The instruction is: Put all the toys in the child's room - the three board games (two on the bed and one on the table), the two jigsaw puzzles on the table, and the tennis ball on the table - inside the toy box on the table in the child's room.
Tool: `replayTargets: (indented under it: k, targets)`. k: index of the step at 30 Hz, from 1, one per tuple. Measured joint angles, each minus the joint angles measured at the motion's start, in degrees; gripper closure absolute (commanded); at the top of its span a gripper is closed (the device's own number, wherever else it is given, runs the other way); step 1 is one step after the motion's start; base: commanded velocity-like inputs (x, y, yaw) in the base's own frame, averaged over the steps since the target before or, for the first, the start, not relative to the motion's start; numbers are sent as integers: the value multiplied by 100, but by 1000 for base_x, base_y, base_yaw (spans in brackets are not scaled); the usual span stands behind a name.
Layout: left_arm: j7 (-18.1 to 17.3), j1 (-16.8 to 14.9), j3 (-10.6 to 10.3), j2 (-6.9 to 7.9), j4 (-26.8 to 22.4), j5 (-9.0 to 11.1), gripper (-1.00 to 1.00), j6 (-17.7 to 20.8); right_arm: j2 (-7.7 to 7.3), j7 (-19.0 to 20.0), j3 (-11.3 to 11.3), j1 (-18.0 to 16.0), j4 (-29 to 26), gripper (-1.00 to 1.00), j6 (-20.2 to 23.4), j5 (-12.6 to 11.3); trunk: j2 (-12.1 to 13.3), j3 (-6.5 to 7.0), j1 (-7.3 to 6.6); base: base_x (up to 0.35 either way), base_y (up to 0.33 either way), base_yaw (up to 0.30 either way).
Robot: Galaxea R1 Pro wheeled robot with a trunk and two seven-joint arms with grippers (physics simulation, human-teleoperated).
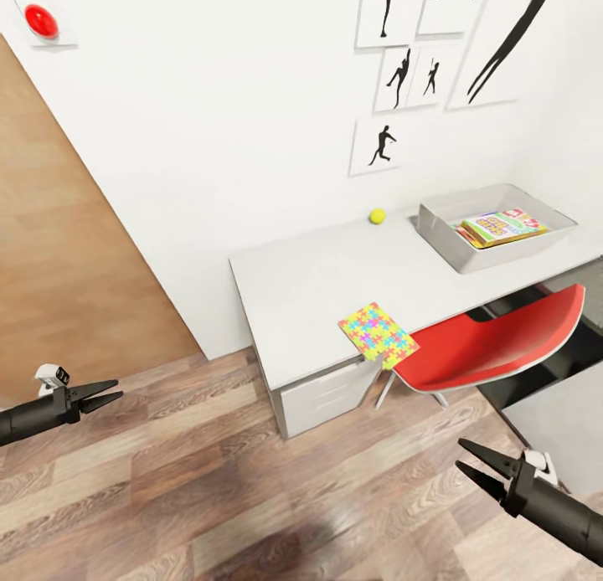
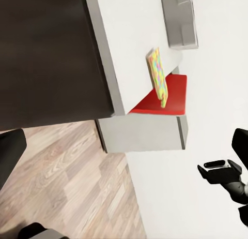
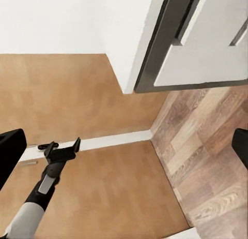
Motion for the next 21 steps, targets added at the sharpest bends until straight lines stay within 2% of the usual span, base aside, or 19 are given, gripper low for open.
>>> replayTargets:
  k: [5,8,10,11,14,19,21]
  targets:
    - [0,-3,-14,2,-1,-3,-100,0,252,623,18,-6,0,-100,-375,451,0,43,0,0,0,-101]
    - [0,-2,-19,5,-2,-4,-100,-2,340,1008,40,-8,4,-100,-665,683,0,70,0,0,0,-82]
    - [0,-4,-20,8,-3,-4,-100,1,373,1243,51,-9,6,-100,-877,865,0,87,0,0,0,-47]
    - [0,-2,-21,18,-4,-4,-100,3,397,1471,59,-10,7,-100,-1084,1065,0,96,0,0,0,-29]
    - [0,-2,-22,38,-5,-4,-100,6,419,1841,77,-10,8,-100,-1359,1378,0,123,0,0,0,-19]
    - [0,-5,-23,61,1,-7,-100,12,444,2436,122,-11,18,-100,-1622,1887,0,167,0,0,0,-8]
    - [0,-6,-23,63,2,-7,-100,13,449,2539,129,-11,37,-100,-1662,2008,0,179,0,0,0,-3]
